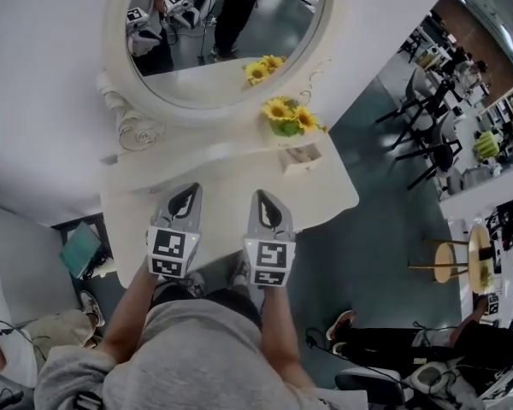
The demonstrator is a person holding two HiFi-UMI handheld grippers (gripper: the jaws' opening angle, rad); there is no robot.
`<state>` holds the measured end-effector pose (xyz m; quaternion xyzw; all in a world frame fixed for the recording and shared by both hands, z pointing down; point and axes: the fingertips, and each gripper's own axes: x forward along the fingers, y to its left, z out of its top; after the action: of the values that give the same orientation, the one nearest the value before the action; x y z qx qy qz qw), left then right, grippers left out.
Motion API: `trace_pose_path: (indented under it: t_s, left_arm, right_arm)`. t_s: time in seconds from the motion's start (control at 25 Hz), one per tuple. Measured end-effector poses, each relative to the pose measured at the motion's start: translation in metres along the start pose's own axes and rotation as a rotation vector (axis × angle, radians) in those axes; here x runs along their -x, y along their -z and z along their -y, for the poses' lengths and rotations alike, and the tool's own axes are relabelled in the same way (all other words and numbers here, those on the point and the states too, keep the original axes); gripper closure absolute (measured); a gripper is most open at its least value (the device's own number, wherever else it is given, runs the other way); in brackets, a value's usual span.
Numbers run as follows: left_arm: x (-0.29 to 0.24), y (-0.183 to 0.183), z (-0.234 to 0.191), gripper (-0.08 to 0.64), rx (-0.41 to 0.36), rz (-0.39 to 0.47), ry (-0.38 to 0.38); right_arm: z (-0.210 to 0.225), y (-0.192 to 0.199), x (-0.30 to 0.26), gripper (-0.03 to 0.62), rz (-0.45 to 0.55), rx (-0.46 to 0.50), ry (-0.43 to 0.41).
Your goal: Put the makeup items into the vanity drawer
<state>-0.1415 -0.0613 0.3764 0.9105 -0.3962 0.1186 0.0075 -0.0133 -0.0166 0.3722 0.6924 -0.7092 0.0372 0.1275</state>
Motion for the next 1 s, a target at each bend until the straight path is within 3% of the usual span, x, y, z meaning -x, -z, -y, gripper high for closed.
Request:
trace_pose_path:
  t_s: [1.0]
  left_arm:
    - [-0.001, 0.000, 0.005, 0.549, -0.010, -0.005, -0.002]
  right_arm:
    - [0.009, 0.000, 0.003, 0.586, 0.005, 0.019, 0.002]
